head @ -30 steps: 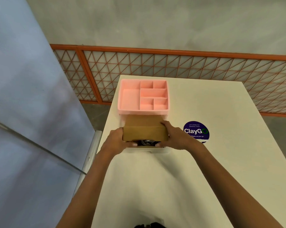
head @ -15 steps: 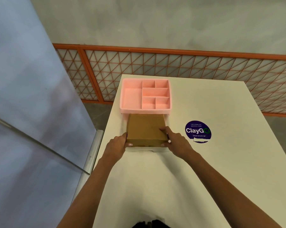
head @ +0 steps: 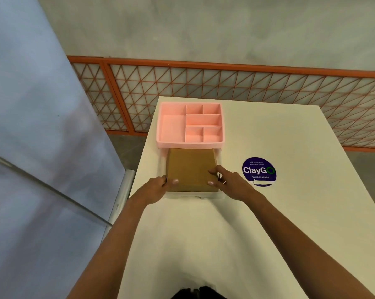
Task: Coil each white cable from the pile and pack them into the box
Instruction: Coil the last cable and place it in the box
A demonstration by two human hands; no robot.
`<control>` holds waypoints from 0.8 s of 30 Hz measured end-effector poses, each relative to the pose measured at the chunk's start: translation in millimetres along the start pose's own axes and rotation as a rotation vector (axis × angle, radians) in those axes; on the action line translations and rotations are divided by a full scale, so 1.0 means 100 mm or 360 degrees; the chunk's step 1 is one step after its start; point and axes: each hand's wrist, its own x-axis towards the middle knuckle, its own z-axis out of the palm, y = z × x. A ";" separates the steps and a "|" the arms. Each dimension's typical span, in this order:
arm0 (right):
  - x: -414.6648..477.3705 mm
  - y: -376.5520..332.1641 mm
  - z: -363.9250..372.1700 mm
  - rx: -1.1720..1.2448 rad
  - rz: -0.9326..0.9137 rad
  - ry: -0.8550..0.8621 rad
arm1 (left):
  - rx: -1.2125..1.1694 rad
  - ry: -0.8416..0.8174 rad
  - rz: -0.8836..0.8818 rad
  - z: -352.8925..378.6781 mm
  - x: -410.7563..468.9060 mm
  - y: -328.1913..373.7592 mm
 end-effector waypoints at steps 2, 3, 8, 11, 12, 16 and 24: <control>0.04 0.00 -0.03 -0.0025 0.0023 -0.0043 | 0.0037 -0.0094 -0.0037 -0.05 0.03 0.02; 0.06 0.00 -0.03 -0.0043 0.0039 -0.0054 | 0.0054 -0.0101 -0.0052 -0.05 0.04 0.02; 0.11 -0.02 0.06 -0.0170 0.0117 -0.0023 | 0.0090 0.0052 -0.0188 0.02 0.14 0.02; 0.11 -0.01 0.13 -0.0295 0.0137 0.0026 | 0.0169 0.0145 -0.0307 0.10 0.16 0.03; 0.11 0.00 0.16 -0.0319 0.0136 0.0040 | 0.0226 0.0168 -0.0342 0.13 0.16 0.05; 0.12 0.03 0.22 -0.0378 0.0133 0.0094 | 0.0334 0.0248 -0.0423 0.17 0.15 0.14; 0.00 -0.04 0.19 -0.0703 -0.0011 0.0327 | 0.0631 0.0494 -0.0384 0.10 0.04 0.34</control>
